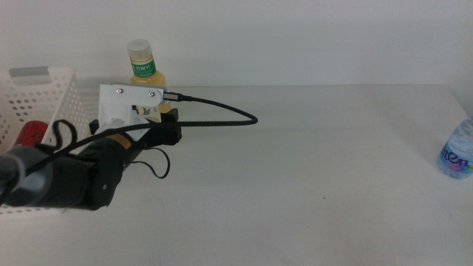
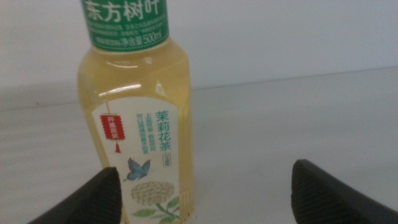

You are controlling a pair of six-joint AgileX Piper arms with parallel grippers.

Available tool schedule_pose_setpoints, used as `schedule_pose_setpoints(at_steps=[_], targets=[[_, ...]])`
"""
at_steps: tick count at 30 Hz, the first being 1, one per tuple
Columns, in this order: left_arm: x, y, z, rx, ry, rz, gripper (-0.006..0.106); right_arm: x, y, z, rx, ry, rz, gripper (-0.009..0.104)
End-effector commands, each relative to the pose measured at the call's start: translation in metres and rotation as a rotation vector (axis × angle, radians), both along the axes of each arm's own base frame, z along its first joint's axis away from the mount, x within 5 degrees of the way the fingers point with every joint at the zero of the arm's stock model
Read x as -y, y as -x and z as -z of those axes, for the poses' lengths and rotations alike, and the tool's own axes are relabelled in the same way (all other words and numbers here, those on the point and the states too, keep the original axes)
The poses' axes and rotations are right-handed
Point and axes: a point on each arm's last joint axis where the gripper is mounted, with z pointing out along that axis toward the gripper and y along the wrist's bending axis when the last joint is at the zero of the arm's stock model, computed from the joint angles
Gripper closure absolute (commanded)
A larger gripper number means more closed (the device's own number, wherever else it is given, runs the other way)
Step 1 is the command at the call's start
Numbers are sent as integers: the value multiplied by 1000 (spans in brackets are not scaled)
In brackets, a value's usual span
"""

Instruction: Use arms to grab the bottles and put them into the dustbin to the left of the table.

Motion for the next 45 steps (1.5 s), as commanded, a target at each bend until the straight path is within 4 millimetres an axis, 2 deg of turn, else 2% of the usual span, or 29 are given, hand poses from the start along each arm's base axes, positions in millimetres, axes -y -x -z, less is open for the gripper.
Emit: schedule_pose_setpoints(at_steps=[1,18,38,45], targets=[[-2,-13,-25,146,43,-29,11,1,2,-11,112,1,6,25],[-19,-52,-15,138,99,-3,11,1,2,-11,112,1,6,25],[-10,-109,2,198,100,-12,11,1,2,-11,112,1,6,25],[-10,-113,12,294,126,-33,11,1,2,-11,112,1,6,25]])
